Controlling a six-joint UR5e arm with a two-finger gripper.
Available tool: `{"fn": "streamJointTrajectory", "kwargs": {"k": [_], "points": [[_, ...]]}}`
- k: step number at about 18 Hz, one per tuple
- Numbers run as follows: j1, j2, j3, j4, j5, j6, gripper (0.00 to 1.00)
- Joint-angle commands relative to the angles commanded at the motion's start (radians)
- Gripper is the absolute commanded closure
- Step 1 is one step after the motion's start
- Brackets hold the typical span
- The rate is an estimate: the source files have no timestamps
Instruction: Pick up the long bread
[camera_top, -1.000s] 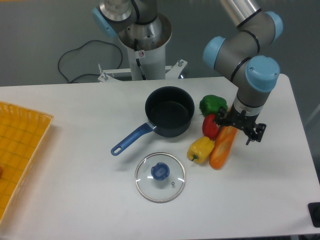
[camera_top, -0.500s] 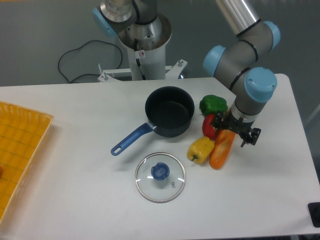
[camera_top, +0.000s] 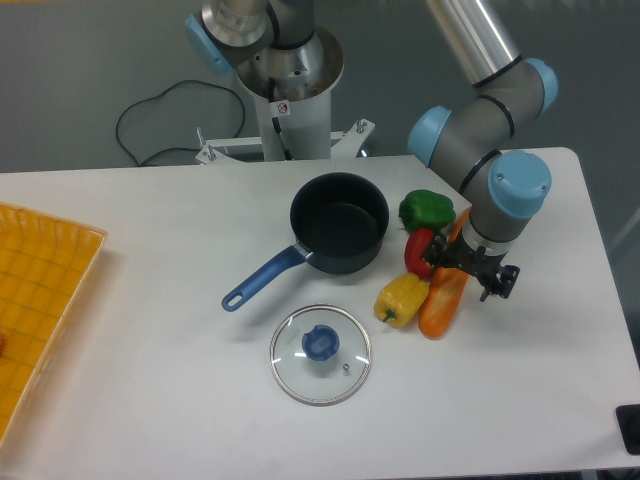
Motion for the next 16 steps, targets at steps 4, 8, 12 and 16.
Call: {"fn": "streamJointTrajectory", "kwargs": {"k": [4, 8, 12, 16], "points": [[0.0, -0.006, -0.002, 0.002, 0.002, -0.002, 0.0], [0.0, -0.014, -0.002, 0.003, 0.0, -0.003, 0.01], [0.0, -0.015, -0.002, 0.003, 0.0, -0.002, 0.13], [0.002, -0.017, -0.002, 0.005, 0.0, 0.002, 0.24]]}}
